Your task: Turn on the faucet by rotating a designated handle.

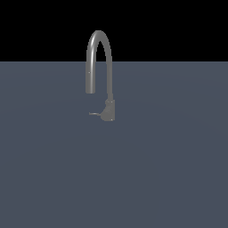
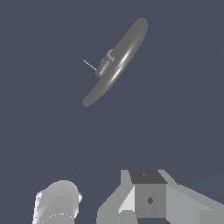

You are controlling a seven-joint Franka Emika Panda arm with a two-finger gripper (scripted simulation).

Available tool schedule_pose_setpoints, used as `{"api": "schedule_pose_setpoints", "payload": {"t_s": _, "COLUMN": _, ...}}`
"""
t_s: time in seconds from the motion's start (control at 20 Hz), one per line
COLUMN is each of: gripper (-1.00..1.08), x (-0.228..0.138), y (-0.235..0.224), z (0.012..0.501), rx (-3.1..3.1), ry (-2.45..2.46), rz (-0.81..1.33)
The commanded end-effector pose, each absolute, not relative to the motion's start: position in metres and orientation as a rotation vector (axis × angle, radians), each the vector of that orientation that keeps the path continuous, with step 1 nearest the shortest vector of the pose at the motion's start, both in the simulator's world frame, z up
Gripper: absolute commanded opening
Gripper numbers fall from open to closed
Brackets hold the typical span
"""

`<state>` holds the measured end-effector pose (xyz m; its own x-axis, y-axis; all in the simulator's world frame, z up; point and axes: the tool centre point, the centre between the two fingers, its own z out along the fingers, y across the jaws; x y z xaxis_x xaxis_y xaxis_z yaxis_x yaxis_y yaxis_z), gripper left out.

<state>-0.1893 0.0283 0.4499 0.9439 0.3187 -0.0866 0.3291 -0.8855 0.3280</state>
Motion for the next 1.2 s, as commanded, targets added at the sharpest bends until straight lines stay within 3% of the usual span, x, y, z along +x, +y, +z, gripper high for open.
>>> {"api": "schedule_pose_setpoints", "payload": {"t_s": 0.0, "gripper": -1.00, "x": -0.176, "y": 0.037, "z": 0.439, "rx": 2.663, "ry": 0.572, "rz": -0.052}}
{"api": "schedule_pose_setpoints", "payload": {"t_s": 1.15, "gripper": -1.00, "x": -0.107, "y": 0.096, "z": 0.336, "rx": 1.930, "ry": 1.120, "rz": -0.099}}
